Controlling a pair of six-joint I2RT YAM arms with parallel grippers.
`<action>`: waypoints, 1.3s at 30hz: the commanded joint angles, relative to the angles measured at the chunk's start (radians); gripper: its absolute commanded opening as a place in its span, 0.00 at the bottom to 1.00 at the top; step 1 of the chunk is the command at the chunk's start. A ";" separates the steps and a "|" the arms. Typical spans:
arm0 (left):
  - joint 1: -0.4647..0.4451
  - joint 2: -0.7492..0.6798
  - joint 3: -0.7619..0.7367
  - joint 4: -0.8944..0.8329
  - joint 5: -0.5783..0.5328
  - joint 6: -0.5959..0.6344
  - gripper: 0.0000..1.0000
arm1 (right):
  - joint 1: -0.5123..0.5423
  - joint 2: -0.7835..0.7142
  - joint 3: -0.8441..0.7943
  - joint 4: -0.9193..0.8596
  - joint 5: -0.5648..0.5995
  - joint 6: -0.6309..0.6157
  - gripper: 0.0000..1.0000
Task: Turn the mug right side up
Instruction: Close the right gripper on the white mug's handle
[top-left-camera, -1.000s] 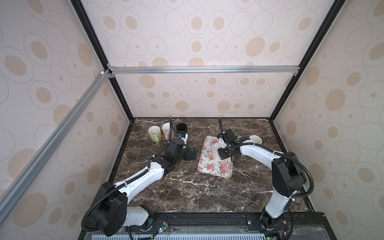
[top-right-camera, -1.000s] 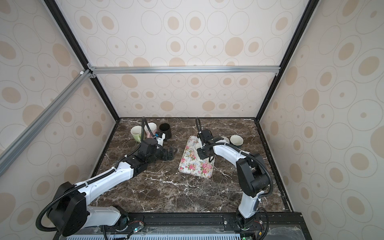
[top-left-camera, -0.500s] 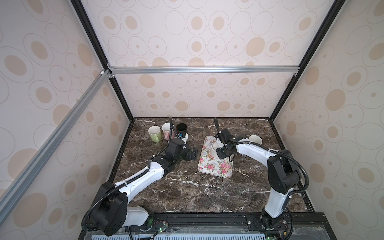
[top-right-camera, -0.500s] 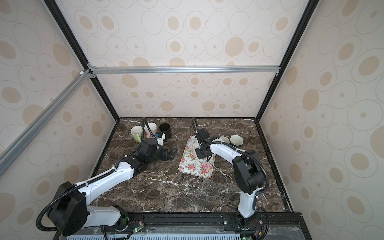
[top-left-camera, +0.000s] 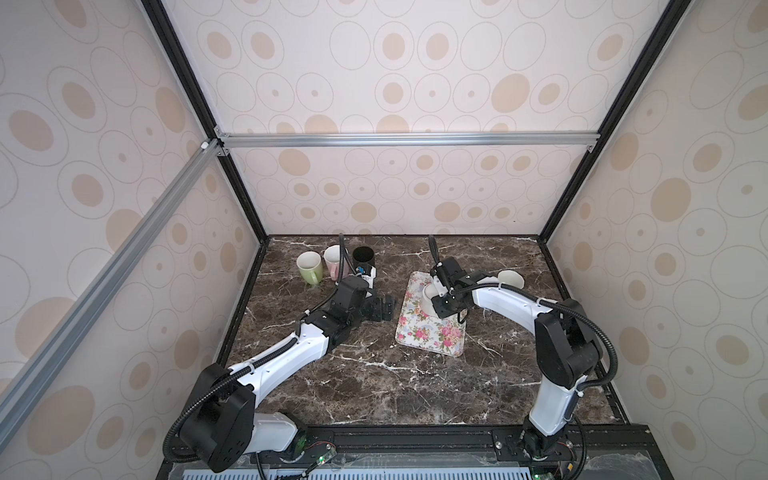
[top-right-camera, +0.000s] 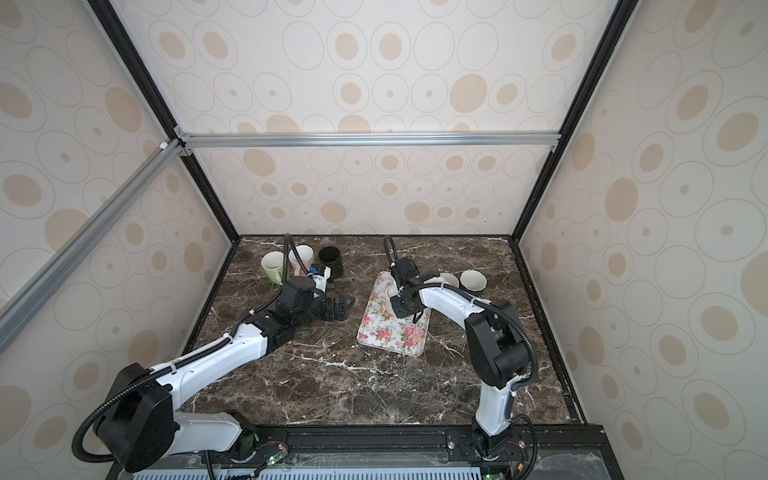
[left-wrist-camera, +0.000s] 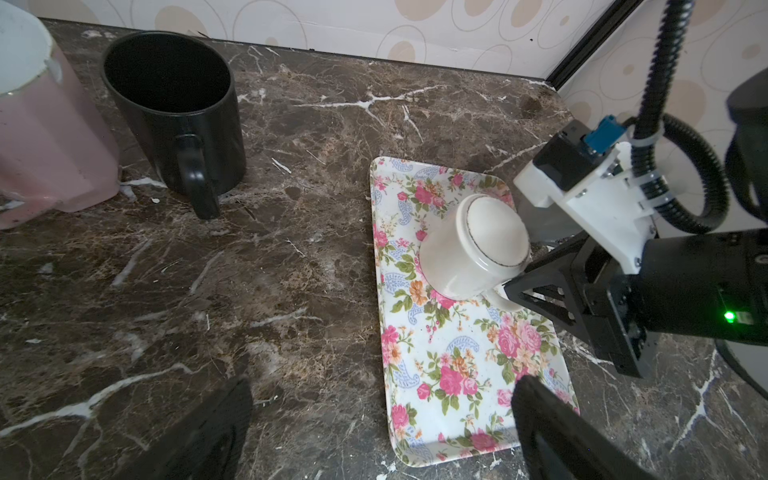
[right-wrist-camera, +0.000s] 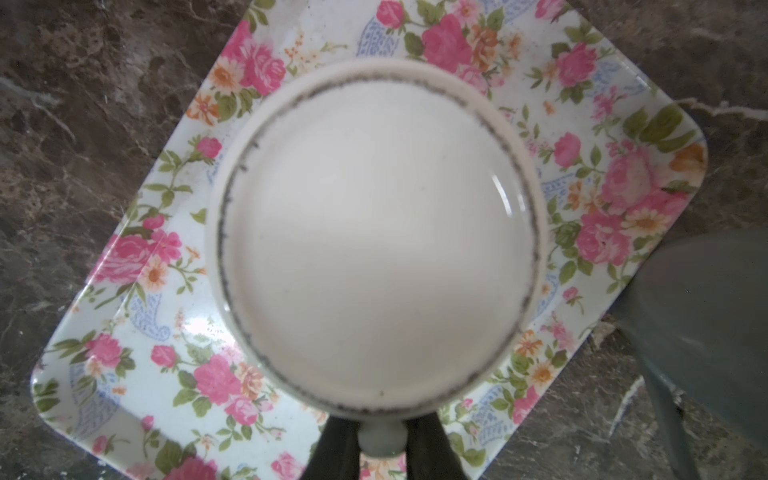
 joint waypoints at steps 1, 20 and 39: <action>-0.002 -0.002 0.035 -0.001 0.010 -0.007 0.98 | 0.008 0.003 -0.001 -0.024 -0.009 0.020 0.16; -0.002 -0.007 0.019 0.021 0.007 -0.004 0.98 | 0.009 -0.038 -0.031 -0.029 -0.006 0.057 0.13; -0.002 0.007 0.021 0.047 0.042 -0.050 0.98 | 0.013 -0.144 -0.139 0.021 -0.025 0.079 0.12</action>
